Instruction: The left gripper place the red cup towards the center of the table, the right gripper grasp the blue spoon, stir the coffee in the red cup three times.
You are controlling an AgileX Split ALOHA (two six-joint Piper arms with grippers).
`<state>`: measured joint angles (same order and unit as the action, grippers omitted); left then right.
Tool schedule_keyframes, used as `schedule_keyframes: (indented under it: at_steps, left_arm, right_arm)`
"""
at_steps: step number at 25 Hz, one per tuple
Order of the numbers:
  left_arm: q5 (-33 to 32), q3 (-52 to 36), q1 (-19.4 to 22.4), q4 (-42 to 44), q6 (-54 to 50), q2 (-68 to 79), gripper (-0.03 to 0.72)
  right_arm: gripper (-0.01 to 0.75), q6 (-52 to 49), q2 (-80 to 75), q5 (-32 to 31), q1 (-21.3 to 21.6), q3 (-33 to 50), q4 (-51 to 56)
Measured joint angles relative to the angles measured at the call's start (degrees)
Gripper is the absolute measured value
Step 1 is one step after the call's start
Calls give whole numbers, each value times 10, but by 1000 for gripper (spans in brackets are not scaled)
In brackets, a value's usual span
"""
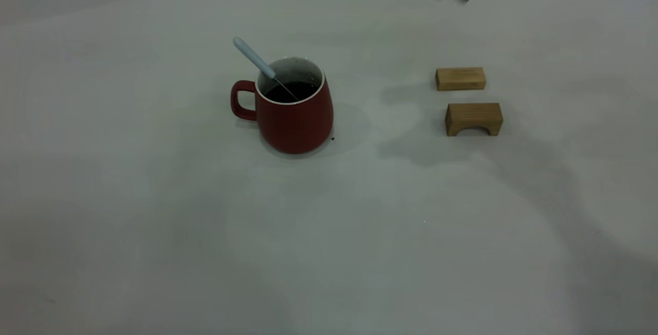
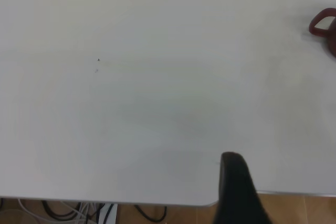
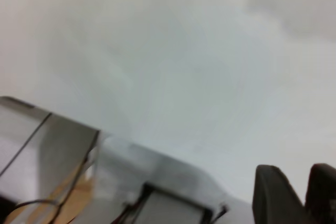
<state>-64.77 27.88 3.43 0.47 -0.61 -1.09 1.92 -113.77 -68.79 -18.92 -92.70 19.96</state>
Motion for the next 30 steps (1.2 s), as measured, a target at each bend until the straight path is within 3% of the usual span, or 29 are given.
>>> schedule_keyframes:
  at_steps: [8, 12, 18, 24, 26, 30]
  left_arm:
    - [0, 0, 0, 0, 0, 0, 519]
    - [0, 0, 0, 0, 0, 0, 519]
    - [0, 0, 0, 0, 0, 0, 519]
    - [0, 0, 0, 0, 1, 0, 519]
    - [0, 0, 0, 0, 1, 0, 519]
    - [0, 0, 0, 0, 1, 0, 519]
  right_arm:
    - [156, 26, 194, -11, 0, 9, -94]
    - [160, -28, 284, -19, 1, 50, -187]
    - [160, -104, 430, -21, 19, 164, -317]
    - [164, -100, 630, -21, 24, 309, -307]
    - [169, -98, 704, -21, 44, 355, -274]
    - [174, -88, 859, 1, 125, 444, -242]
